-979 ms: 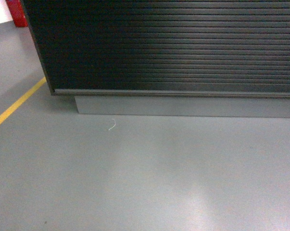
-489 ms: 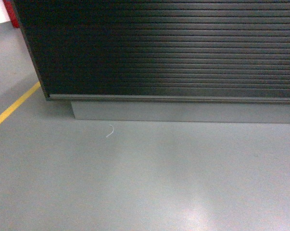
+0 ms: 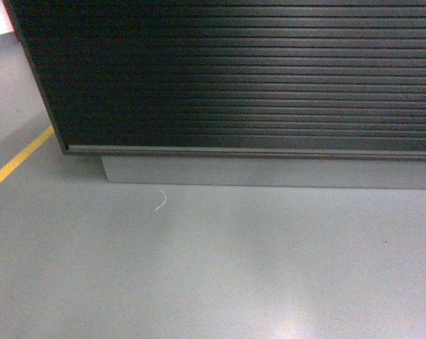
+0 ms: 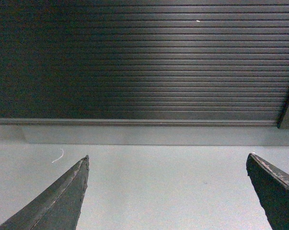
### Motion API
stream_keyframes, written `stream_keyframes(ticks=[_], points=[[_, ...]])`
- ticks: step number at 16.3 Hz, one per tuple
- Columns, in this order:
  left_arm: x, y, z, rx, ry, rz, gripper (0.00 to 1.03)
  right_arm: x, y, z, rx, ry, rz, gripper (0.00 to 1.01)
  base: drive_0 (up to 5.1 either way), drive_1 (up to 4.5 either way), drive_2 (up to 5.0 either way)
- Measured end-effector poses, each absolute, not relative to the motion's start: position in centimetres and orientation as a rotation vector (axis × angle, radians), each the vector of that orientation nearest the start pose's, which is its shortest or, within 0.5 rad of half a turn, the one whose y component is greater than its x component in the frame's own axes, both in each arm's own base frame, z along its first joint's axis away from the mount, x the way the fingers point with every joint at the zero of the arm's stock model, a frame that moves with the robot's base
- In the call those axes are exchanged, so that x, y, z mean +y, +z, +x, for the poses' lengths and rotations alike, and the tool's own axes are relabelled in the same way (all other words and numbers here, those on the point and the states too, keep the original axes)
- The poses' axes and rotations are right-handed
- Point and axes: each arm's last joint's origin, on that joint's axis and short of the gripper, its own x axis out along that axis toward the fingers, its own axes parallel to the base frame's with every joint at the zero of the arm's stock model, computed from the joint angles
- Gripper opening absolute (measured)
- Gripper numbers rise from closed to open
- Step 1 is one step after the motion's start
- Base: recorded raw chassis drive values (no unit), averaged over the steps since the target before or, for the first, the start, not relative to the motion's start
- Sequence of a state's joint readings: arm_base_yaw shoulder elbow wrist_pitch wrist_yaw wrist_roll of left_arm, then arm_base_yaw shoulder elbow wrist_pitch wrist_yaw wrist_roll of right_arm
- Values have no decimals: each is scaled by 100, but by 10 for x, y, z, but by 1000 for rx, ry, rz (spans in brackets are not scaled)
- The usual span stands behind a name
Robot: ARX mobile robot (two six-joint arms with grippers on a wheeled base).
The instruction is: Place dark red mango on scale at checkout
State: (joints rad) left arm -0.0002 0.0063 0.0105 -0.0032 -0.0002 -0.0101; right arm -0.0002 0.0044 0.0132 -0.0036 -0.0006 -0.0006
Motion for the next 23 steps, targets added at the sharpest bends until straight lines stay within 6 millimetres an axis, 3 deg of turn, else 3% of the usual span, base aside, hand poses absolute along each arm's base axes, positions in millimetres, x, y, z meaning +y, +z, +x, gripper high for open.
stream_keyframes(ticks=[23], points=[[0, 166, 97, -1, 0, -10, 98, 0, 167, 97, -5, 0, -1, 98, 6, 171, -160]])
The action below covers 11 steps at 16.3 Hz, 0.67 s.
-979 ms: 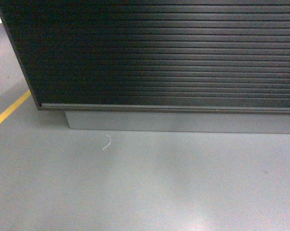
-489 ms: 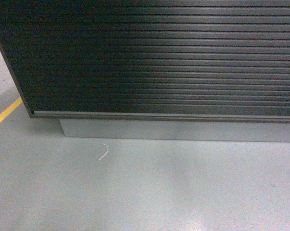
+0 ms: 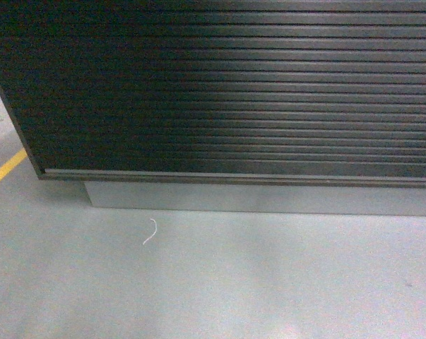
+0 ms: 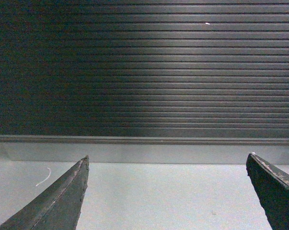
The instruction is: Place dark red mango on scale at checkout
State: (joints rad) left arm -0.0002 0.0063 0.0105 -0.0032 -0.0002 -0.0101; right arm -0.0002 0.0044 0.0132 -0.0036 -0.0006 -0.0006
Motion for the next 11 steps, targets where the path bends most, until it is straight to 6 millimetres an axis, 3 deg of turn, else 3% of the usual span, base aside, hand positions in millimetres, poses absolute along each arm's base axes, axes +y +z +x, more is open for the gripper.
stream_keyframes(ticks=[11], points=[[0, 166, 97, -1, 0, -10, 98, 0, 167, 97, -5, 0, -1, 98, 9, 174, -156]])
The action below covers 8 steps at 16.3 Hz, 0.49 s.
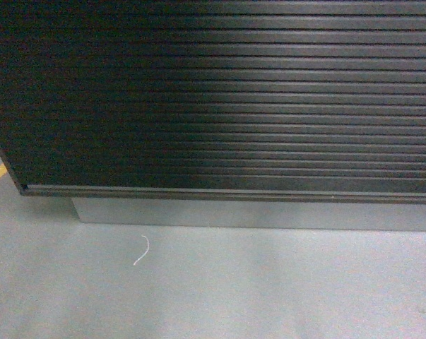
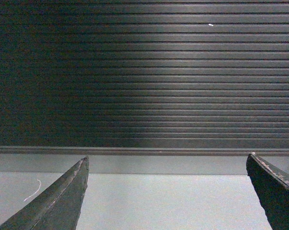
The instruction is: Place dark red mango on scale at checkout
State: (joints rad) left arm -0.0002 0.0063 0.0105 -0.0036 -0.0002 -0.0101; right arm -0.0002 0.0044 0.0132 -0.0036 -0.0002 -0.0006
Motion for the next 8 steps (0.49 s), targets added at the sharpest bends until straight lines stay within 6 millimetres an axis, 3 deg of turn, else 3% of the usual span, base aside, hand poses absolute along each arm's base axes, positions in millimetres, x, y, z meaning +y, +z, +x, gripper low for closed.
stream_keyframes(ticks=[8], points=[[0, 166, 97, -1, 0, -10, 98, 0, 167, 97, -5, 0, -1, 98, 2, 167, -163]])
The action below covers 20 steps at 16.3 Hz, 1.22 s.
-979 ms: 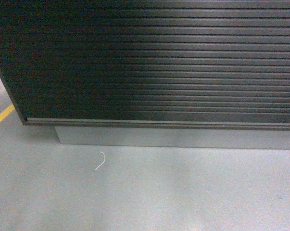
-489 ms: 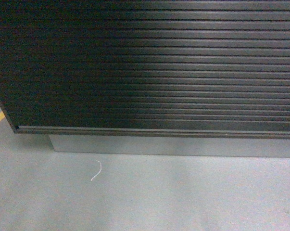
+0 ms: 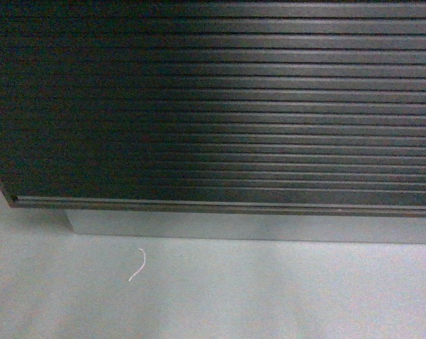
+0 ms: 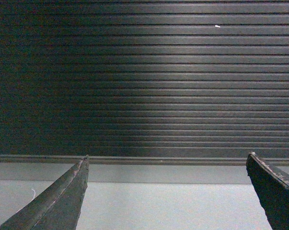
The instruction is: Place dark red mango on scale at checkout
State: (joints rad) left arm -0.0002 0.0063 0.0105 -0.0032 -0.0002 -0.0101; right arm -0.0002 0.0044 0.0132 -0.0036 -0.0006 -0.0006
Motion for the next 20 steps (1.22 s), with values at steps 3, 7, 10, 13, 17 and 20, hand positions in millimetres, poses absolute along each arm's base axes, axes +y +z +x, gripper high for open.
stream_keyframes(ticks=[3, 7, 10, 13, 17, 20], points=[[0, 166, 97, -1, 0, -10, 98, 0, 167, 97, -6, 0, -1, 98, 10, 174, -153], [0, 166, 97, -1, 0, -10, 98, 0, 167, 97, -5, 0, -1, 98, 6, 170, -158], [0, 166, 97, -1, 0, -10, 98, 0, 167, 97, -5, 0, -1, 98, -11, 153, -174], [0, 166, 97, -1, 0, -10, 98, 0, 167, 97, -5, 0, -1, 98, -13, 151, -177], [0, 166, 97, -1, 0, -10, 98, 0, 167, 97, -5, 0, -1, 98, 1, 165, -164], [0, 166, 97, -1, 0, -10, 98, 0, 167, 97, -5, 0, -1, 98, 4, 169, -161]])
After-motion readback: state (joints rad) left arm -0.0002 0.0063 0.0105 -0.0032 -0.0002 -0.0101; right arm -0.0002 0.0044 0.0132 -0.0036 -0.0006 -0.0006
